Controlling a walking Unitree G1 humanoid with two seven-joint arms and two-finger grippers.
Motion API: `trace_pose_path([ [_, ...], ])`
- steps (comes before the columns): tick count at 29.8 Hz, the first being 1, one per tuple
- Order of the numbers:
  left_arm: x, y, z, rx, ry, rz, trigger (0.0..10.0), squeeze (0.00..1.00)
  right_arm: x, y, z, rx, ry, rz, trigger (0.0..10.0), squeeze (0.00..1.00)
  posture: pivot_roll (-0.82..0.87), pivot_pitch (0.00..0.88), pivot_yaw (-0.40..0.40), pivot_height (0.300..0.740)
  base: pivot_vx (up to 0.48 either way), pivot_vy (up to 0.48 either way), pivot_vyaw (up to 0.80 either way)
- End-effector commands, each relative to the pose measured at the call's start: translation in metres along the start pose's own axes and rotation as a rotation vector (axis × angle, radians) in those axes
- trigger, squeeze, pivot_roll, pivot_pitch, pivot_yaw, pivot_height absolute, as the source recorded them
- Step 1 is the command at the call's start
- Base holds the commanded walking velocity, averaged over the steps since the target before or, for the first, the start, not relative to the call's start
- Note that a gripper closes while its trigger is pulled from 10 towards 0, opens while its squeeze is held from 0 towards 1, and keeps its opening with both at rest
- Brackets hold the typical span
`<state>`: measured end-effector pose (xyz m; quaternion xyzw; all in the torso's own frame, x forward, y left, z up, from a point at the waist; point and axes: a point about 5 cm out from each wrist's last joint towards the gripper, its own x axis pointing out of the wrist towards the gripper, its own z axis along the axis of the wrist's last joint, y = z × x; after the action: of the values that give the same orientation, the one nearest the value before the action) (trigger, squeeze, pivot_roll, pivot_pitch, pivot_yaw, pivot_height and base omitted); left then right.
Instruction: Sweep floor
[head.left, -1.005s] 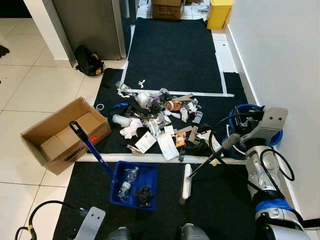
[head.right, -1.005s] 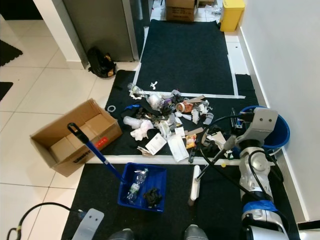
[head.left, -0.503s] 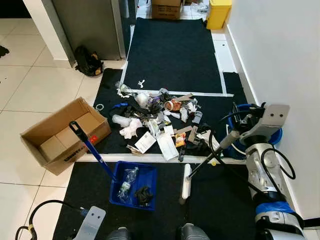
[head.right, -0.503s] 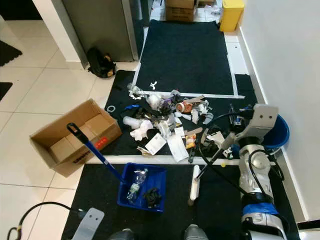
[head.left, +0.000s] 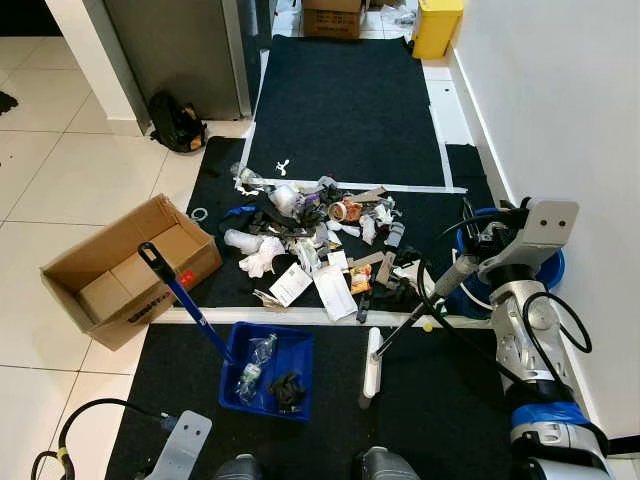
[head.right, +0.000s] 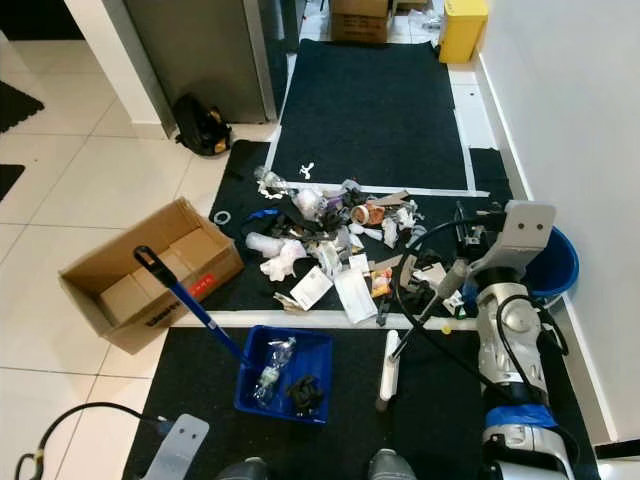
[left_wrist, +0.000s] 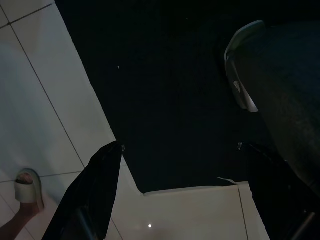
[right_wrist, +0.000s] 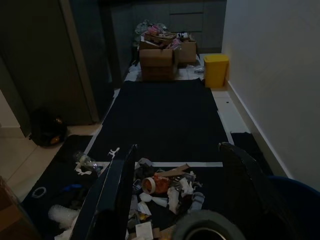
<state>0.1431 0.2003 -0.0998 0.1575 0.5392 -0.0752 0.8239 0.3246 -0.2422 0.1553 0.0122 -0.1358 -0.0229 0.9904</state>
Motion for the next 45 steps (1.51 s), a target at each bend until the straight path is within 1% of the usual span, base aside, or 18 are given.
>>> trace_pose_path([
  [1,0.000,-0.011,-0.011,-0.004,0.041,-0.035,10.0,0.00,-0.003,-0.002,0.000,0.011,0.001,-0.009,10.0,0.00,0.02,0.153,0.032,0.740,0.000,0.000,0.00],
  [17,-0.001,-0.012,-0.012,-0.002,0.042,-0.038,10.0,0.00,-0.003,-0.001,0.003,0.023,0.004,-0.006,10.0,0.00,0.02,0.156,0.029,0.740,0.000,0.000,0.00],
  [20,-0.001,-0.012,-0.012,-0.001,0.043,-0.038,10.0,0.00,-0.003,0.000,0.003,0.045,0.005,-0.008,10.0,0.00,0.02,0.155,0.027,0.740,0.000,0.000,0.00],
  [29,0.000,-0.012,-0.011,0.001,0.041,-0.038,10.0,0.00,-0.001,0.007,0.007,0.064,-0.006,0.021,10.0,0.00,0.02,0.155,0.029,0.740,0.000,0.000,0.00],
  [45,-0.001,-0.014,-0.013,-0.001,0.044,-0.040,10.0,0.00,-0.001,0.003,0.011,0.075,-0.013,0.010,10.0,0.00,0.02,0.156,0.028,0.740,0.000,0.000,0.00],
])
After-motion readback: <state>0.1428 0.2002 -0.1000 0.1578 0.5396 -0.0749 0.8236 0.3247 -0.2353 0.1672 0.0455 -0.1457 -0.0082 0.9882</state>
